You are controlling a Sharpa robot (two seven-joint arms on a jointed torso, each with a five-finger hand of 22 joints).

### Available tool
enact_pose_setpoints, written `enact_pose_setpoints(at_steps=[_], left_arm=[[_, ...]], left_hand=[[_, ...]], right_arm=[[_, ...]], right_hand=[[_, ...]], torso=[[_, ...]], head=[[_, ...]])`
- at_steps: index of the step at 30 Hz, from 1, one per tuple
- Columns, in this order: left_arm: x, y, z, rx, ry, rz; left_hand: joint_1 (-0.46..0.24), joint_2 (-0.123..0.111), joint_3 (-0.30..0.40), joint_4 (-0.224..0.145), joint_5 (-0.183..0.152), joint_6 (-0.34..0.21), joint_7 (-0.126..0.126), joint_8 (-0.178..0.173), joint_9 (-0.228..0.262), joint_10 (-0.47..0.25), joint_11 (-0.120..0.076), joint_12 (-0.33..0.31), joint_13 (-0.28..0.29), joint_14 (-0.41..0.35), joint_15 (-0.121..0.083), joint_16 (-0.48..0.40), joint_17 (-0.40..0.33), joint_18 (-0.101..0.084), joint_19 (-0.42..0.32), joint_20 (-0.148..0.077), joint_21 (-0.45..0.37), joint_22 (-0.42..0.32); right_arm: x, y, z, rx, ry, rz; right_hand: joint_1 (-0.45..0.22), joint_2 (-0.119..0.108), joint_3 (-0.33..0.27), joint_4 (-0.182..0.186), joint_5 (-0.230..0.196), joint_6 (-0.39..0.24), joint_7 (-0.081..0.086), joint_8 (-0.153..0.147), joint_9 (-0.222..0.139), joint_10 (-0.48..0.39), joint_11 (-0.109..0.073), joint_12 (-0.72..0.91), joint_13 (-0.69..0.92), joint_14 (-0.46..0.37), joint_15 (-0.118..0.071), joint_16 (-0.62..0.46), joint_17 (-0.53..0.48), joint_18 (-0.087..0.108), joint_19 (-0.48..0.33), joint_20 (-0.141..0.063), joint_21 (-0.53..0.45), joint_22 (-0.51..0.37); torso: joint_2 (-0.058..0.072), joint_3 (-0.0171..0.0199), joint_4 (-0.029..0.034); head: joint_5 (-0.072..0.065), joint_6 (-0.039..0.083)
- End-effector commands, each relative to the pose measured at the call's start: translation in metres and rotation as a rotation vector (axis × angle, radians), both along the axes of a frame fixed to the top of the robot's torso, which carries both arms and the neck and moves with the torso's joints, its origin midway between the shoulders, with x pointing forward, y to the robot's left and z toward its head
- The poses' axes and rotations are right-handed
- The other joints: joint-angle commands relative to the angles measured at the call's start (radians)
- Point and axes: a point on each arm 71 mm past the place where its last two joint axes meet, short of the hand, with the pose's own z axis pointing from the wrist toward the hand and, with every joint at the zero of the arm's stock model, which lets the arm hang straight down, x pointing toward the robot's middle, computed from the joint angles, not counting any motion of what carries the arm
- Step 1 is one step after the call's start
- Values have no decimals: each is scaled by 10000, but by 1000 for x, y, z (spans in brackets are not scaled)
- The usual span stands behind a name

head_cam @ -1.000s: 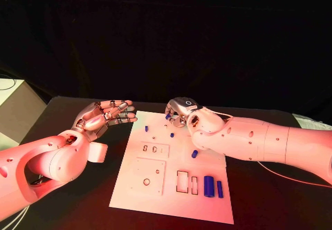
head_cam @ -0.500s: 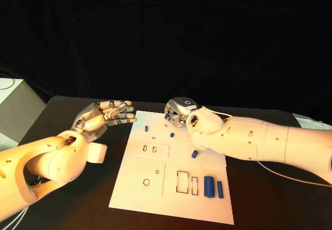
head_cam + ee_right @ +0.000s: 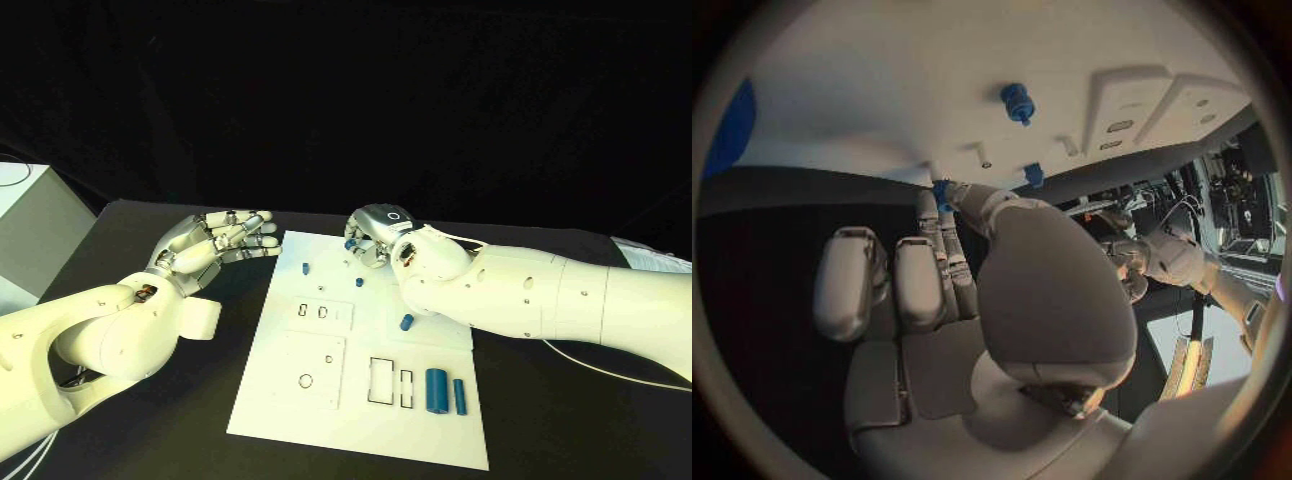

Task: Assemble the parts on the task board

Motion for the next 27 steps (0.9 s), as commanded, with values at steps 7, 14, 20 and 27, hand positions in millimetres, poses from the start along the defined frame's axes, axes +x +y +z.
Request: enact_pose_setpoints(at_steps=[7, 14, 20, 27], left_arm=[[1, 0, 1, -115, -51, -144], [2, 0, 1, -116, -33, -162], [2, 1, 1, -110, -19, -156], [2, 1, 0, -103, -6, -150]], left_hand=[[-33, -32, 21, 6, -37, -23, 155, -42, -9, 12, 18, -37, -3, -73, 32, 35, 14, 125, -53, 26, 29, -11], [-33, -32, 21, 6, -37, -23, 155, -42, -9, 12, 18, -37, -3, -73, 32, 35, 14, 125, -53, 26, 29, -11], [-33, -32, 21, 6, -37, -23, 155, -42, -9, 12, 18, -37, -3, -73, 32, 35, 14, 125, -53, 26, 29, -11], [-33, -32, 21, 6, -37, -23, 155, -42, -9, 12, 18, -37, -3, -73, 32, 35, 14, 125, -53, 26, 29, -11]], right_arm=[[0, -6, -6, -292, 54, -553], [-1, -7, -5, -176, -89, -624], [-5, -7, -4, 17, -224, -524], [-9, -6, -2, 178, -313, -406]], right_hand=[[-124, 17, 47, -15, 110, 74, -10, 56, 34, 19, -34, 59, 11, 35, 18, 27, -5, -88, -14, 31, 91, 52], [-166, 6, 44, -8, 123, 76, -11, 64, 47, 28, -33, 58, 12, 37, 18, 33, 2, -88, -13, 31, 94, 58], [-194, 3, 44, -2, 129, 84, -16, 73, 58, 40, -37, 59, 14, 44, 17, 50, 32, -92, -6, 30, 109, 80], [-211, -3, 43, -3, 130, 91, -22, 81, 66, 52, -42, 61, 16, 51, 15, 65, 61, -98, 6, 30, 135, 114]], torso=[[22, -8, 13], [20, -12, 20], [25, -10, 22], [29, -22, 22]], head=[[-38, 27], [-48, 36], [-47, 32], [-46, 45]])
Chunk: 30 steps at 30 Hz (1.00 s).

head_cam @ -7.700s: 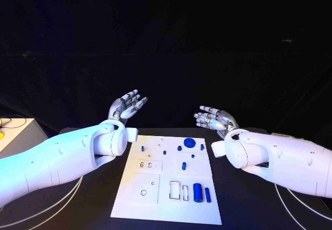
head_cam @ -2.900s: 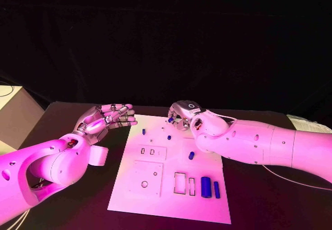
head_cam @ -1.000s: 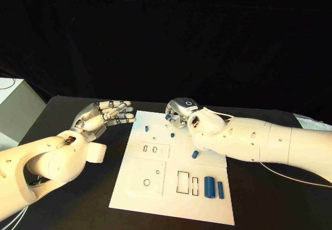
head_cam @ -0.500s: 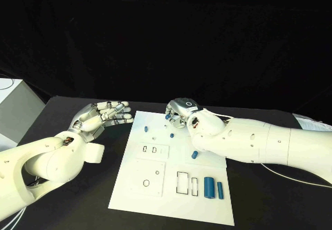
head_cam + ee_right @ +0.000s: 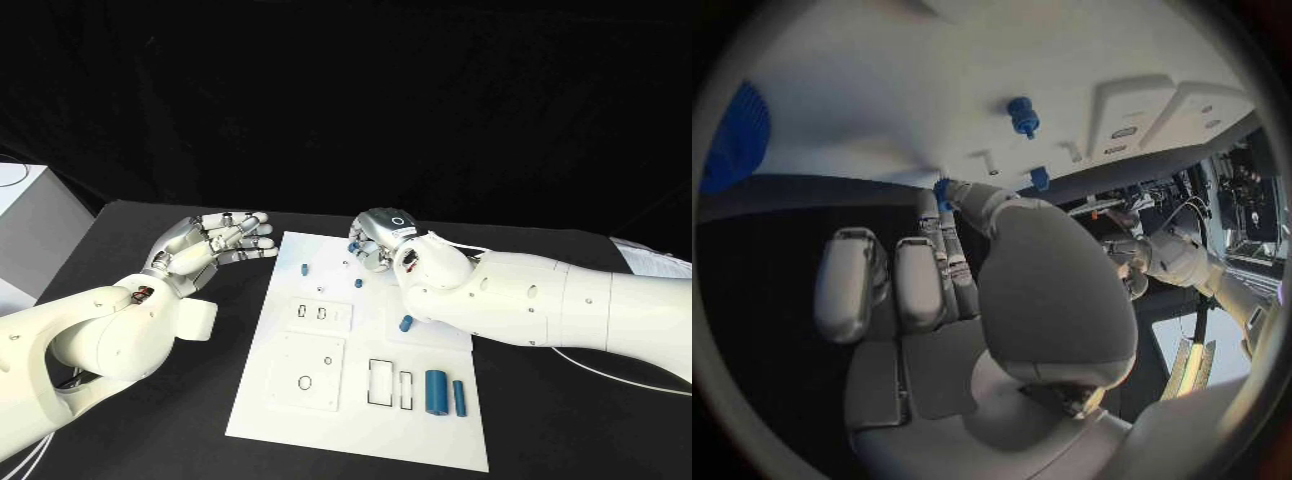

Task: Assemble the parts on the task board

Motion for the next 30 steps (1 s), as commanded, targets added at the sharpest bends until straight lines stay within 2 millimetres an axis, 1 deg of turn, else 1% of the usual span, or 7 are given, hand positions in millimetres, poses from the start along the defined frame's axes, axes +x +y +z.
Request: enact_pose_setpoints(at_steps=[1, 11, 13, 17, 23, 27, 30], left_arm=[[0, -2, 1, -130, -24, -204], [0, -2, 1, -128, -9, -216], [0, -3, 1, -130, -7, -225], [0, -3, 1, -133, 0, -241], [0, -4, 1, -139, 6, -266], [0, -5, 1, -151, 12, -304], [-1, -6, 1, -157, 16, -324]], left_hand=[[-33, -32, 21, 6, -37, -23, 155, -42, -11, 12, 18, -37, -3, -38, -4, 35, 17, 125, -53, 26, 29, -11], [-32, -26, 27, -3, -38, -21, 149, -41, -12, 22, 15, -54, -1, -54, -5, 51, 44, 127, -57, 27, 33, -13], [-32, -26, 27, -3, -38, -21, 149, -41, -12, 22, 15, -54, -1, -54, -5, 51, 44, 127, -57, 27, 33, -13], [-32, -26, 27, -3, -38, -21, 149, -41, -12, 22, 15, -54, -1, -54, -5, 51, 44, 127, -57, 27, 33, -13], [-32, -26, 27, -3, -38, -21, 149, -41, -12, 22, 15, -54, -1, -54, -5, 51, 44, 127, -57, 27, 33, -13], [-32, -26, 27, -3, -38, -21, 149, -41, -12, 22, 15, -54, -1, -54, -5, 51, 44, 127, -57, 27, 33, -13], [-32, -26, 27, -3, -38, -21, 149, -41, -12, 22, 15, -54, -1, -54, -5, 51, 44, 127, -57, 27, 33, -13]], right_arm=[[-2, 1, 1, 55, -160, 23], [-2, -1, 0, -71, 26, -61], [-2, -1, -1, -111, 70, -86], [0, -1, -2, -199, 153, -126], [2, 1, -3, -317, 269, -133], [4, 3, -4, -364, 374, -75], [4, 5, -4, -382, 423, -29]], right_hand=[[-104, -3, 44, -4, 64, 40, -22, 8, 16, 49, -41, 57, -3, 51, 15, 33, 8, -98, 5, 30, 35, 8], [-178, -27, 37, 8, 48, 49, -33, 27, 43, 74, -48, 55, 0, 59, 8, 50, 26, -97, 7, 26, 36, 13], [-197, -34, 33, 13, 39, 45, -33, 27, 47, 72, -48, 51, -1, 57, 8, 47, 15, -94, 2, 26, 26, 1], [-197, -34, 33, 13, 39, 45, -33, 27, 47, 72, -48, 51, -1, 57, 8, 47, 15, -94, 2, 26, 26, 1], [-219, -42, 32, 17, 28, 36, -35, 27, 53, 69, -48, 46, -2, 58, 8, 52, 23, -93, -1, 25, 21, -4], [-219, -42, 32, 17, 28, 36, -35, 27, 53, 69, -48, 46, -2, 58, 8, 52, 23, -93, -1, 25, 21, -4], [-244, -65, 27, 16, 11, 17, -35, 22, 59, 58, -47, 39, -5, 53, 8, 43, 1, -90, -9, 25, 7, -19]], torso=[[1, -7, 2], [19, -5, 6], [17, -13, 8], [16, -12, 20], [17, -10, 24], [20, -22, 44], [26, -18, 36]], head=[[1, 5], [-26, 20], [-35, 13], [-53, -1], [-62, 9], [-74, -4], [-57, -6]])
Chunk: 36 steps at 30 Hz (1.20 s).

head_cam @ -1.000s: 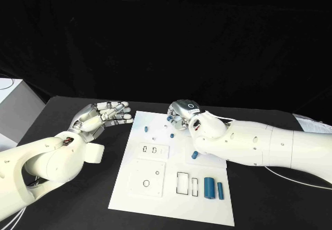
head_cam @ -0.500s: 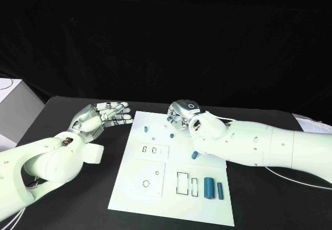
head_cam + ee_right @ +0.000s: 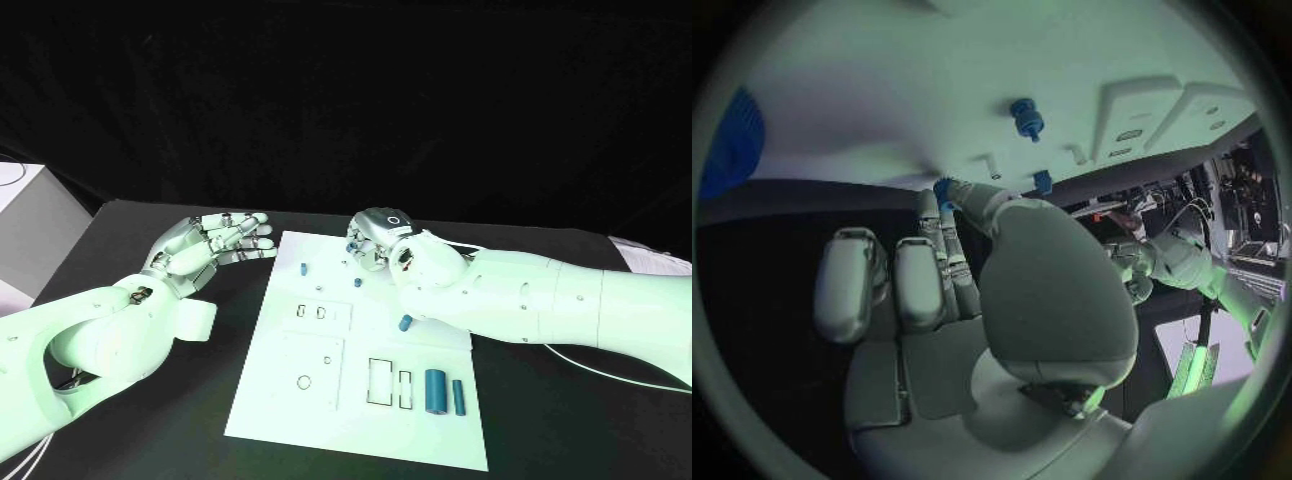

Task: Assemble the parts on the task board

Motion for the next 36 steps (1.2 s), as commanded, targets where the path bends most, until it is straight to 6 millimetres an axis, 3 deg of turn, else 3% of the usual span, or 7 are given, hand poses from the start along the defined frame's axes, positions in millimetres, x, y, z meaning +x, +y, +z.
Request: enact_pose_setpoints(at_steps=[1, 12, 15, 20, 23, 29, 36], left_arm=[[-1, -3, 2, -142, -23, -240], [-1, -4, 1, -142, -10, -251], [-1, -4, 1, -141, -8, -249], [-1, -3, 1, -137, -7, -240], [-1, -2, 1, -139, -1, -221], [0, -1, 1, -142, 11, -185], [0, 0, 1, -151, 35, -159]], left_hand=[[-32, -26, 27, -3, -38, -21, 150, -41, -13, 23, 15, -54, -1, -55, -4, 51, 10, 127, -57, 27, 33, -13], [-32, -26, 27, -3, -38, -21, 150, -41, -13, 23, 15, -54, -1, -55, -4, 51, 10, 127, -57, 27, 33, -13], [-32, -26, 27, -3, -38, -21, 150, -41, -13, 23, 15, -54, -1, -55, -4, 51, 10, 127, -57, 27, 33, -13], [-32, -26, 27, -3, -38, -21, 150, -41, -13, 23, 15, -54, -1, -55, -4, 51, 10, 127, -57, 27, 33, -13], [-32, -26, 27, -3, -38, -21, 150, -41, -13, 23, 15, -54, -1, -55, -4, 51, 10, 127, -57, 27, 33, -13], [-28, -15, 40, -20, -49, -24, 148, -43, -16, 34, 15, -88, 0, -85, -5, 80, 58, 129, -64, 29, 41, -14], [-28, -15, 40, -20, -49, -24, 148, -43, -16, 34, 15, -88, 0, -85, -5, 80, 58, 129, -64, 29, 41, -14]], right_arm=[[0, 3, -3, -256, 286, 122], [2, 2, -3, -282, 323, 58], [0, 2, -2, -113, 181, 133], [-4, -2, 0, 119, 116, 145], [-9, -8, 1, 299, 91, 134], [-20, -26, 10, 876, -26, 36], [-31, -71, 17, 2592, 1191, -443]], right_hand=[[-119, -44, 27, 16, 11, 18, -32, 35, 15, 18, -10, 37, -6, 52, 8, 42, -27, -90, -11, 25, 5, -18], [-315, -202, 40, 50, -98, -247, 52, -80, 27, -229, 65, 1, -61, -62, 66, -155, -400, -26, -167, 59, -287, -353], [-504, -487, -124, 122, -390, -801, 178, -383, -56, -1032, 235, 5, -220, -347, 204, -718, -1320, 259, -788, 184, -1557, -1839], [227, -114, -2435, 511, -794, -1523, -47, -850, -198, -2340, 346, 139, -407, -869, 250, -2038, -3154, 668, -1530, 266, -3865, -4211], [809, -223, -3527, 1470, -1039, -1848, -10, -1060, -253, -2902, 409, 189, -440, -1133, 339, -2574, -3884, 777, -1716, 333, -4849, -5128], [991, -286, -3834, 1804, -1089, -2101, -169, -1167, -288, -2885, 378, 437, -410, -1054, 322, -2545, -3835, 764, -1520, 318, -4930, -5110], [1234, -27, -3057, 1721, -844, -1386, 100, -791, -154, -943, 79, 1595, -49, -365, 69, -1272, -1986, 394, -638, 74, -3104, -3036]], torso=[[9, 0, -1], [4, 2, -14], [3, 4, -19], [4, 13, -11], [3, 17, -21], [-7, 20, -54], [-5, 40, -131]], head=[[17, -10], [27, -11], [33, -14], [45, -25], [54, -18], [10, 5], [-95, 116]])
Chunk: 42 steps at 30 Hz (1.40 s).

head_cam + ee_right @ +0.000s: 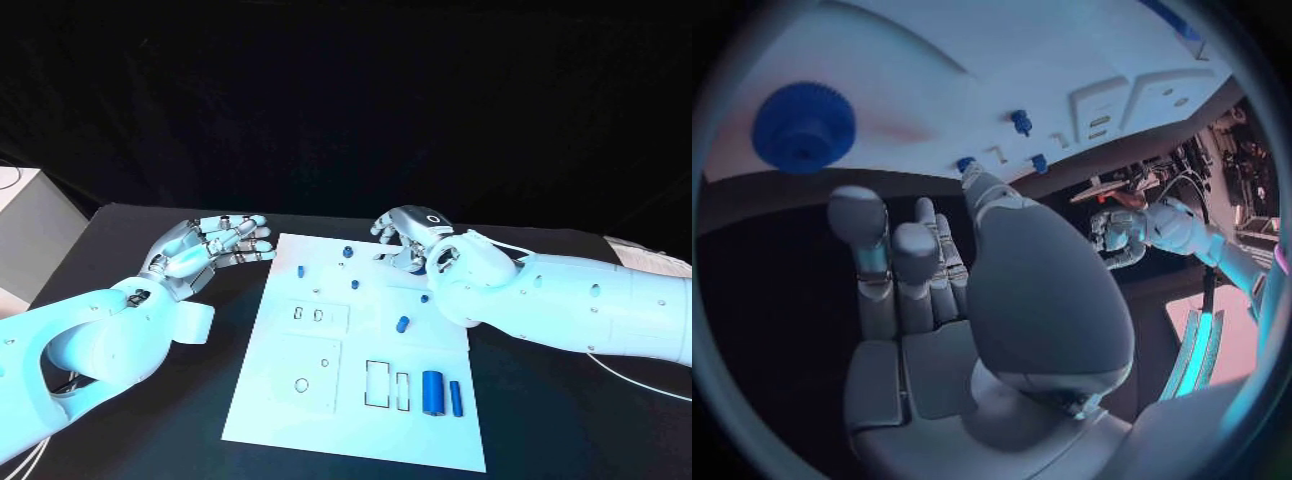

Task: Assemble the parts on the task board

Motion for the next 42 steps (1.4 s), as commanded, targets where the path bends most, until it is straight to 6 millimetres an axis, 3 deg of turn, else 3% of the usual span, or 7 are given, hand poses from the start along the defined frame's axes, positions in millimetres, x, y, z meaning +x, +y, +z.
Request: enact_pose_setpoints(at_steps=[1, 3, 4, 8, 17, 28, 42], left_arm=[[-1, -2, 1, -150, -14, -164], [-1, -1, 1, -152, -11, -163], [-1, -1, 1, -153, -9, -165], [0, -2, 1, -163, 0, -191], [1, -4, 0, -179, 13, -241], [2, -5, -1, -182, 36, -282], [2, -4, -1, -165, 52, -257]], left_hand=[[-28, -15, 40, -20, -49, -24, 148, -42, -17, 34, 15, -32, 0, -86, -5, 29, 8, 131, -64, 29, 41, -14], [-28, -15, 40, -20, -49, -24, 148, -42, -17, 34, 15, -32, 0, -86, -5, 29, 8, 131, -64, 29, 41, -14], [-26, -12, 43, -25, -50, -22, 145, -41, -17, 40, 13, -38, 1, -91, -5, 36, 18, 131, -65, 29, 43, -15], [-26, -12, 43, -25, -50, -22, 145, -41, -17, 40, 13, -38, 1, -91, -5, 36, 18, 131, -65, 29, 43, -15], [-26, -12, 43, -25, -50, -22, 145, -41, -17, 40, 13, -38, 1, -91, -5, 36, 18, 131, -65, 29, 43, -15], [-23, -6, 49, -31, -51, -16, 138, -37, -16, 53, 9, -43, 3, -97, -7, 46, 33, 132, -65, 29, 46, -15], [-23, -6, 49, -31, -51, -16, 138, -37, -16, 53, 9, -43, 3, -97, -7, 46, 33, 132, -65, 29, 46, -15]], right_arm=[[-4, -12, -2, 1454, 948, 44], [-6, -26, -3, 1767, 1334, -80], [-8, -31, -3, 1843, 1458, -138], [-12, -51, -4, 1870, 1759, -437], [-13, -71, -8, 1426, 2178, -909], [-6, -68, -14, 1178, 2373, -1204], [1, -69, -19, 1040, 2480, -1442]], right_hand=[[279, 10, 243, -193, 97, 144, -120, 88, 29, 1699, -307, 1090, 583, 368, -196, 841, 1408, -269, 345, -116, 910, 1012], [200, -177, 350, -172, 138, 213, -179, 187, 63, 1653, -404, 2369, 1782, 392, -300, 1076, 1767, -335, 398, -296, 1175, 1321], [34, -368, 221, -170, 435, 91, -163, 210, 71, 2346, -356, 6547, 6216, 581, -227, 1586, 2706, -433, 510, -297, 1624, 1850], [-130, -45, -558, 2, 864, -330, 39, 682, 231, 3077, -159, 12163, 12608, 1091, -43, 3170, 5719, -716, 959, -95, 3257, 3718], [-440, 126, -1258, 33, 955, -694, 173, 1112, 282, 4595, 11, 13645, 14720, 1470, 125, 3940, 7576, -1117, 1535, 121, 5073, 5785], [-470, 206, -1304, 31, 1111, -757, 198, 1184, 276, 4595, 42, 13645, 14720, 1470, 161, 3940, 7576, -1157, 1591, 163, 5247, 5985], [-475, 292, -1261, 30, 1240, -728, 197, 1254, 282, 4595, 45, 13645, 14720, 1470, 171, 3940, 7576, -1181, 1627, 181, 5348, 6103]], torso=[[4, 23, -85], [16, 50, -130], [24, 65, -148], [29, 95, -168], [65, 105, -198], [27, 77, -101], [35, 80, -136]], head=[[-30, 66], [-49, 73], [-70, 88], [-101, 92], [-213, 108], [-307, 55], [-285, 5]])
